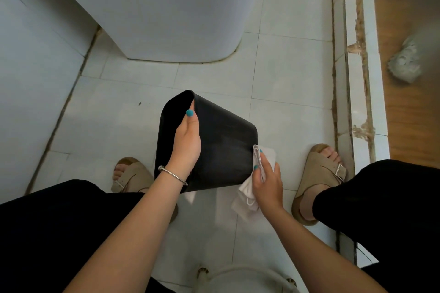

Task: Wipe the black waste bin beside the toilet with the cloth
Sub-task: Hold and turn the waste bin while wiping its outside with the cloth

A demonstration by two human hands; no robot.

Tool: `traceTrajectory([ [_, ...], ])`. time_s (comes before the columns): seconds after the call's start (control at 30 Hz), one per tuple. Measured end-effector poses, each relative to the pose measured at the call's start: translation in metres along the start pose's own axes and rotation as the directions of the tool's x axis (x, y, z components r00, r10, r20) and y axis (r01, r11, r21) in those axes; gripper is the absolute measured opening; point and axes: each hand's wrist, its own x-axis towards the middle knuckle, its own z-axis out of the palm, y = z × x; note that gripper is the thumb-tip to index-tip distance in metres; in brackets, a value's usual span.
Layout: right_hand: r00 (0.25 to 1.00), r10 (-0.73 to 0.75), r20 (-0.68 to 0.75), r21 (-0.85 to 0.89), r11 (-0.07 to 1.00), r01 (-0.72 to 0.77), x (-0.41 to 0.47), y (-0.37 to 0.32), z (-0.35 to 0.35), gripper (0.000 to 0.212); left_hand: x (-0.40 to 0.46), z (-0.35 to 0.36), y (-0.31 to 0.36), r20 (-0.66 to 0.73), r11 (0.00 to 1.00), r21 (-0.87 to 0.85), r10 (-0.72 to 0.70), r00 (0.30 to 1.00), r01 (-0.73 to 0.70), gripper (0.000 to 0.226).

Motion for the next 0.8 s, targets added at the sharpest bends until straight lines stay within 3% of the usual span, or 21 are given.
traceTrajectory([
  [0.07, 1.000, -0.016, 0.015, -0.034, 0.999, 0.017, -0.002, -0.009, -0.001, 0.048, 0.000, 0.000, 0.000, -0.004, 1.000, -0.004, 0.000, 1.000, 0.000, 0.055],
  [0.17, 0.981, -0.177, 0.078, -0.081, 0.980, 0.183, -0.006, -0.035, -0.009, 0.049, -0.001, 0.009, 0.005, 0.025, 0.999, -0.017, 0.030, 0.999, -0.030, 0.053],
  [0.27, 0.949, -0.290, 0.124, -0.042, 0.954, 0.297, -0.024, -0.070, -0.015, 0.051, -0.002, 0.015, 0.009, 0.073, 0.998, -0.038, 0.056, 0.996, -0.053, 0.051],
  [0.43, 0.856, -0.511, 0.079, 0.094, 0.859, 0.504, -0.057, -0.122, -0.015, 0.052, -0.003, 0.015, 0.011, 0.089, 0.999, -0.027, 0.041, 0.995, -0.039, 0.047],
  [0.57, 0.853, -0.510, 0.110, 0.172, 0.855, 0.489, -0.060, -0.135, -0.017, 0.055, -0.004, 0.014, 0.011, 0.067, 1.000, -0.005, 0.007, 0.998, -0.007, 0.043],
  [0.8, 0.843, -0.513, 0.163, 0.006, 0.854, 0.519, -0.033, -0.146, -0.008, 0.055, -0.003, 0.003, 0.007, 0.028, 0.999, 0.033, 0.007, 1.000, -0.008, 0.048],
])
